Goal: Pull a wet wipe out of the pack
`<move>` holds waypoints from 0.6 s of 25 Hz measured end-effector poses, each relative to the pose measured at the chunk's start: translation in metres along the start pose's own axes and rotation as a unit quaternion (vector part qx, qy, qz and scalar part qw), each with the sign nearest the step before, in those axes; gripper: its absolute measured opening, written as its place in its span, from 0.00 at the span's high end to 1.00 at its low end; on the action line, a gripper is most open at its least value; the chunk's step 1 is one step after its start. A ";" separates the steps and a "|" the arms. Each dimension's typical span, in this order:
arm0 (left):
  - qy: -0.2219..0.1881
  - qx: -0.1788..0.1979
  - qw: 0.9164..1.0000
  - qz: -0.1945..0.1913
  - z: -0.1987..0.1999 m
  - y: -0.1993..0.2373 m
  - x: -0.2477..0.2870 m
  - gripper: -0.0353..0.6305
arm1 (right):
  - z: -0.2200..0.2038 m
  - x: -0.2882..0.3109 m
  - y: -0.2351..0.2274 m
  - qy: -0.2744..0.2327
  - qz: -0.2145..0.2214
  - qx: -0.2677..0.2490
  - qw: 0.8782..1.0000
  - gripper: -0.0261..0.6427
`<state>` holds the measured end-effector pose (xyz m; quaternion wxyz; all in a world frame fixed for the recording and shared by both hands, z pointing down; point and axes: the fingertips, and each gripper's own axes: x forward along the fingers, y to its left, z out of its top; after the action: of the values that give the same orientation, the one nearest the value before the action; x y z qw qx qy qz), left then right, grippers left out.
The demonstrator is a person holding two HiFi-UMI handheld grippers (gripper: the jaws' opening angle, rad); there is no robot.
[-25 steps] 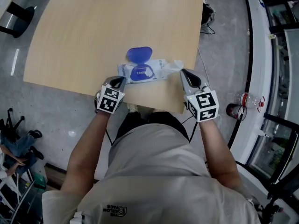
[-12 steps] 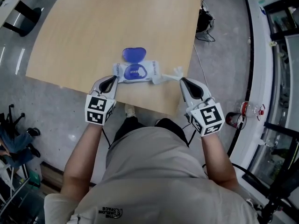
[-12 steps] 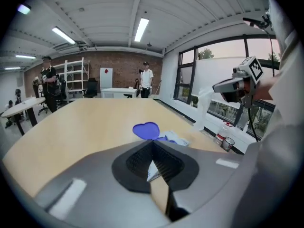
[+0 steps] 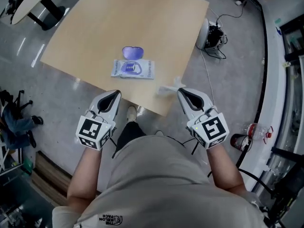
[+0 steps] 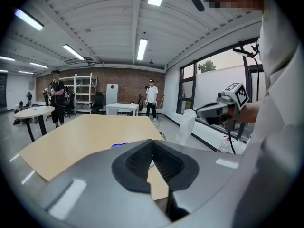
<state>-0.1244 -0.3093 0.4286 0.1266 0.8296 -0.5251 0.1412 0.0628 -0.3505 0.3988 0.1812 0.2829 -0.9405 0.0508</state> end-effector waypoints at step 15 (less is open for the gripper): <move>-0.018 0.011 0.999 0.028 0.028 -0.153 -0.098 0.94 | -0.018 -0.122 0.065 -0.035 0.077 -0.009 0.996 0.95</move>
<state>-0.0228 -0.1740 0.3575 0.1042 0.8185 -0.5487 0.1351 0.1268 -0.2297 0.3706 0.1458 0.2099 -0.9657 0.0465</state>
